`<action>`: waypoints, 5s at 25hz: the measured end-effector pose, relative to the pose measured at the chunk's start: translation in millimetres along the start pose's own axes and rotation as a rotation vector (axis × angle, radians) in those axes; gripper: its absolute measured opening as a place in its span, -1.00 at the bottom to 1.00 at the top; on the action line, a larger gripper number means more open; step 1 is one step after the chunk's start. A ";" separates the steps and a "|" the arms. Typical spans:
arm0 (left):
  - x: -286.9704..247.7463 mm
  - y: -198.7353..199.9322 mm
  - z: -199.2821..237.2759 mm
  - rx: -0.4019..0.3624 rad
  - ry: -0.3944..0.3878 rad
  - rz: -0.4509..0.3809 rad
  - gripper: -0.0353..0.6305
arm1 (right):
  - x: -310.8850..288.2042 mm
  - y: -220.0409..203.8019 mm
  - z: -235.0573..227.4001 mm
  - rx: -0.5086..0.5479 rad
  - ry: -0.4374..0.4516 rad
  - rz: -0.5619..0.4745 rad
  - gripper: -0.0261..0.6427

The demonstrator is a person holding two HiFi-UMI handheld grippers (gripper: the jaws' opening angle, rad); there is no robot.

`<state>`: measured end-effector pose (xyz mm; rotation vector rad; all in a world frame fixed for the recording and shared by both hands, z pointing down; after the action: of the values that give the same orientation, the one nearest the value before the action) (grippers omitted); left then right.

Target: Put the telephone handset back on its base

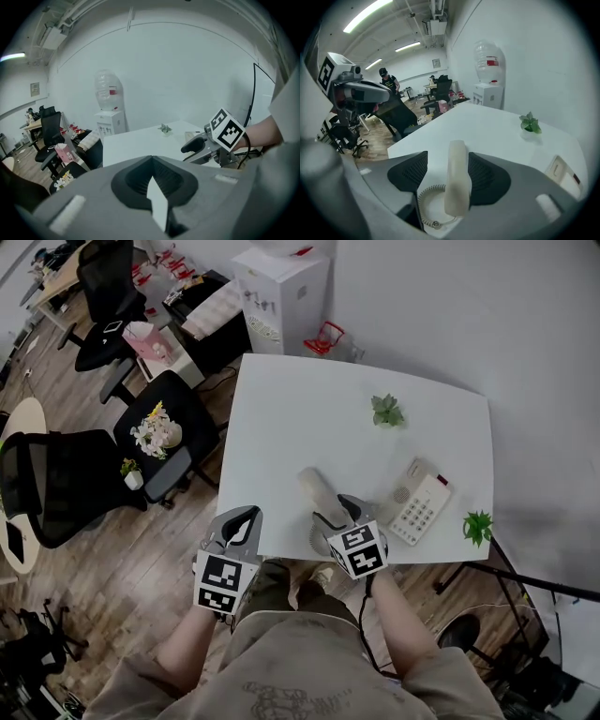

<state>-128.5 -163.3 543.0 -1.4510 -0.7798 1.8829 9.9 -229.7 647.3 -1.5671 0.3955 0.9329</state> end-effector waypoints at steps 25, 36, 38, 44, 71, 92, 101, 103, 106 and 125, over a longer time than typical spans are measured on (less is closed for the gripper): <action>-16.6 -40.0 47.3 0.043 0.008 0.136 -0.89 | -88.5 -42.3 -7.2 -0.005 0.042 0.289 -0.20; -13.0 -2.3 33.6 -0.045 -0.034 0.071 -0.89 | -33.5 -4.6 -20.9 -0.096 -0.061 0.107 -0.20; -10.8 6.3 29.1 -0.063 -0.046 0.056 -0.89 | -15.4 8.6 -26.9 -0.109 -0.095 0.064 -0.20; -7.6 38.8 11.0 -0.118 -0.088 -0.004 -0.89 | 47.6 39.6 -42.3 -0.155 -0.224 -0.055 -0.20; -28.6 76.8 -109.1 -0.327 -0.350 -0.045 -0.89 | 181.3 -35.9 -44.2 -0.502 -0.479 -0.165 -0.20; -81.0 84.6 -114.1 -0.303 -0.394 0.009 -0.89 | 134.4 -88.3 -145.9 -0.810 -0.812 -0.096 -0.20; -106.6 66.4 -80.8 -0.271 -0.363 0.096 -0.89 | 86.0 -115.4 -155.8 -0.778 -0.844 0.027 -0.20; -110.6 63.3 -76.1 -0.263 -0.358 0.106 -0.89 | 75.5 -121.4 -156.1 -0.807 -0.839 0.045 -0.20; -114.9 59.2 -72.5 -0.260 -0.354 0.121 -0.89 | 64.3 -130.5 -158.2 -0.865 -0.831 0.058 -0.20; -108.8 19.0 -44.9 -0.251 -0.302 0.223 -0.89 | 46.7 -134.7 -171.0 -0.882 -0.869 0.159 -0.08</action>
<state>-65.9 -256.1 583.9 -1.4703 -1.0649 2.2765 192.2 -347.4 697.0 -1.6854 -0.5997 1.9529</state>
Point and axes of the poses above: the fingertips, and each gripper's own axes: x backward along the fingers, z to its left, y out of its top, the point moved 2 cm from there along x, backward along the fingers, and after that the axes turned 14 degrees about x, right-handed, at the moved point
